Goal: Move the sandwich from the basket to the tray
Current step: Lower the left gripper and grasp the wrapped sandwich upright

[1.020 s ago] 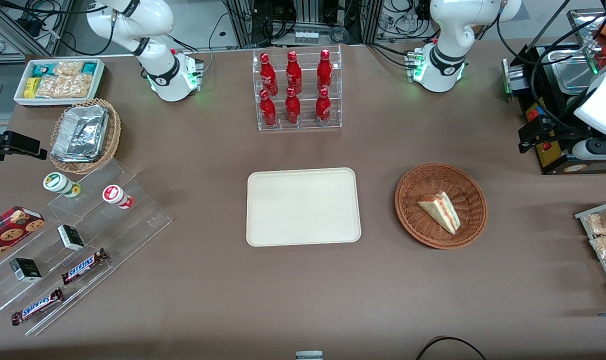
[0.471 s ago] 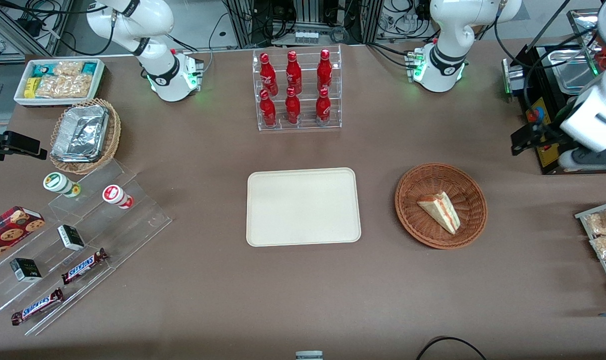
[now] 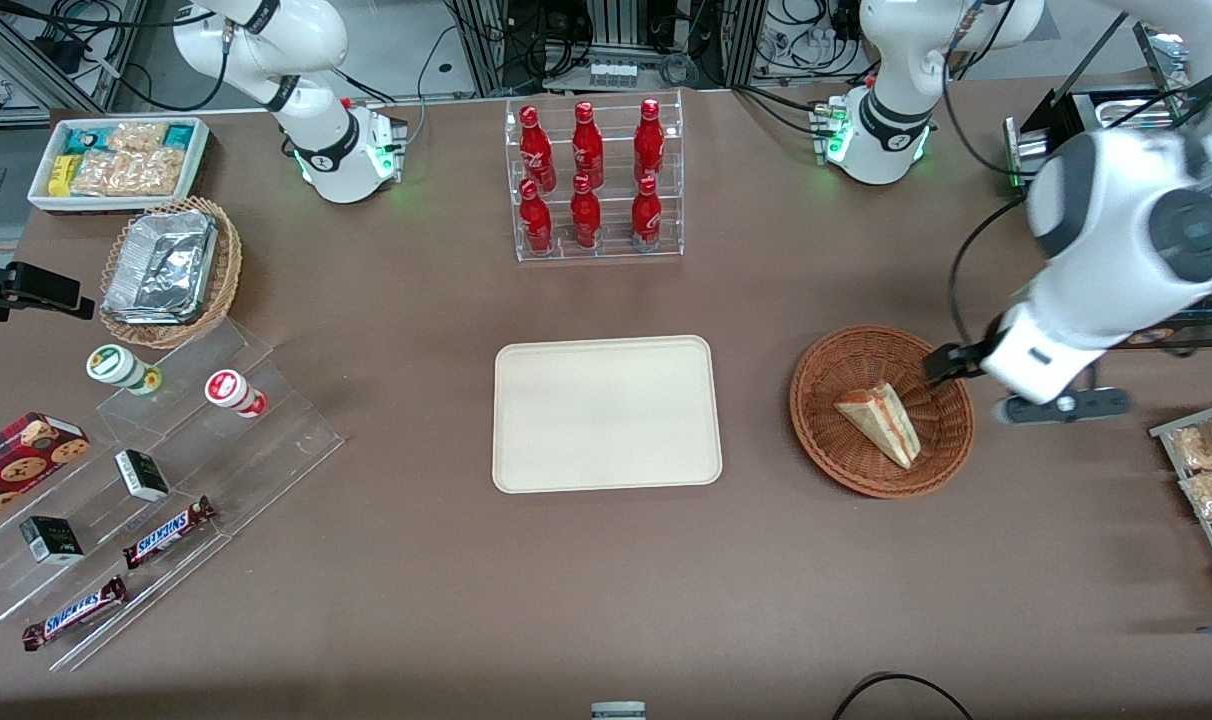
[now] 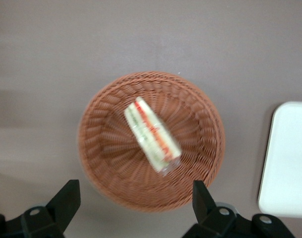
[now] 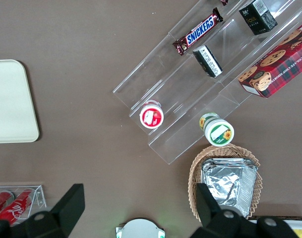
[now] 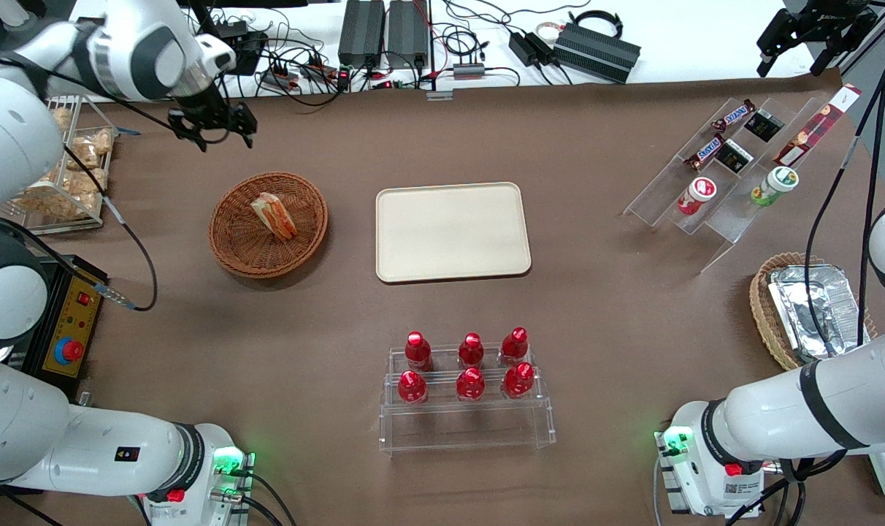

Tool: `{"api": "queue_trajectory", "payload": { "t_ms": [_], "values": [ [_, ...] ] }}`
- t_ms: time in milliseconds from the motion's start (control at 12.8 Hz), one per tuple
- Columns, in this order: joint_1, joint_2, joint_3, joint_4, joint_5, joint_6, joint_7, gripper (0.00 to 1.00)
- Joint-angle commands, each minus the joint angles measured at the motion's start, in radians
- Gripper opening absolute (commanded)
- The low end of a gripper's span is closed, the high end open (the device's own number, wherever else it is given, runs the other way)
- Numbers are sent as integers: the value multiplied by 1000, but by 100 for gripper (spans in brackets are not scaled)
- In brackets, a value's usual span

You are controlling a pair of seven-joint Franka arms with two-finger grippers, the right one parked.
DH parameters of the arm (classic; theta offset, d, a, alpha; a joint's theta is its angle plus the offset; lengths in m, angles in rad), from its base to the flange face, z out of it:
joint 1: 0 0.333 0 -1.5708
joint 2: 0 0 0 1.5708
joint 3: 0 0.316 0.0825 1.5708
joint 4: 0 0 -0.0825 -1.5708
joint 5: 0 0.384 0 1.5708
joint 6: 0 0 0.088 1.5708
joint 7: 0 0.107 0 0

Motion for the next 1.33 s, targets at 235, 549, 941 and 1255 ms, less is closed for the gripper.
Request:
{"api": "queue_trajectory", "payload": {
  "t_ms": [235,549,941,1255],
  "values": [
    [-53,-29,6,-231,0,269,-282,100],
    [-54,32,7,-291,-12,388,-472,100],
    [-57,115,7,-294,-12,468,-539,100],
    [-57,159,7,-288,-11,503,-539,87]
  ]
}}
